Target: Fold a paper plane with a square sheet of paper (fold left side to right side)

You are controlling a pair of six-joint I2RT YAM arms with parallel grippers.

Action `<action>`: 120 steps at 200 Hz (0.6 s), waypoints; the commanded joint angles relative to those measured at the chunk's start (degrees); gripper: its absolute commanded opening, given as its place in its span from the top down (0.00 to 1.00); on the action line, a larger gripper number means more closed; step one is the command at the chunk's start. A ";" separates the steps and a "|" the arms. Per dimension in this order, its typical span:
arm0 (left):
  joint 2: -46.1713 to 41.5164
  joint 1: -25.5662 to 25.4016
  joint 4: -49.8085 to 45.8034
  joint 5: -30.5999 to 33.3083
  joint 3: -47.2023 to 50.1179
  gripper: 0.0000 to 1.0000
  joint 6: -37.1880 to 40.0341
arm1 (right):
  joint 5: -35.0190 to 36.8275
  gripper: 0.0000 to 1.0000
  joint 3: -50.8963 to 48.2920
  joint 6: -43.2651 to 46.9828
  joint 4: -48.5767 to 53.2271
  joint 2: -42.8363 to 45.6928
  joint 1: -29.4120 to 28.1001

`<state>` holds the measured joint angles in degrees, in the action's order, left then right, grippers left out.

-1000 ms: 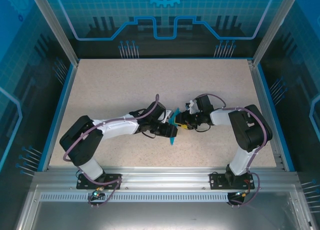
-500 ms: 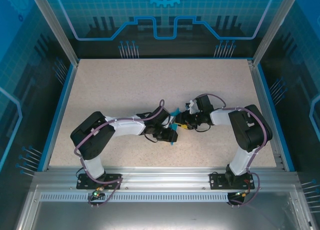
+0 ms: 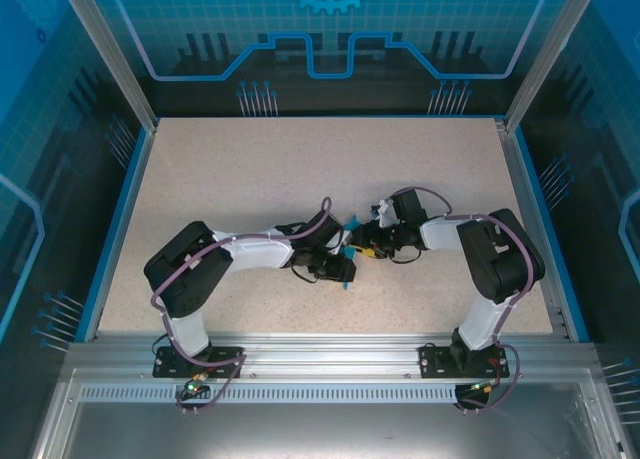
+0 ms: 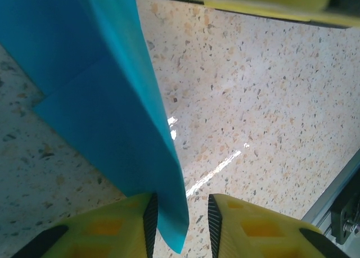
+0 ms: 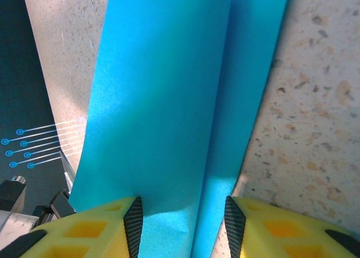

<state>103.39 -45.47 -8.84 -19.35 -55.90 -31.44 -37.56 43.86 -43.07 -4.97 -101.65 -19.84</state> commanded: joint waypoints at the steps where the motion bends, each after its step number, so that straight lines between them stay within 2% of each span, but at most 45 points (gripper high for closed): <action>1: 0.97 -0.58 -2.10 0.01 -1.64 0.70 0.28 | 2.44 0.54 -0.35 1.45 1.36 -2.59 -1.02; 66: 1.72 -0.81 -2.86 0.11 -1.93 0.79 0.33 | 2.73 0.54 -0.60 1.48 1.41 -2.67 -0.99; 120: 1.99 -0.80 -2.59 -0.46 -1.85 0.81 0.15 | 2.75 0.54 -0.70 1.51 1.37 -2.58 -1.02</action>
<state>104.31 -45.89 -10.22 -19.33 -56.49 -31.44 -37.54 43.86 -43.07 -4.97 -101.65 -19.84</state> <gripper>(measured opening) 0.189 0.458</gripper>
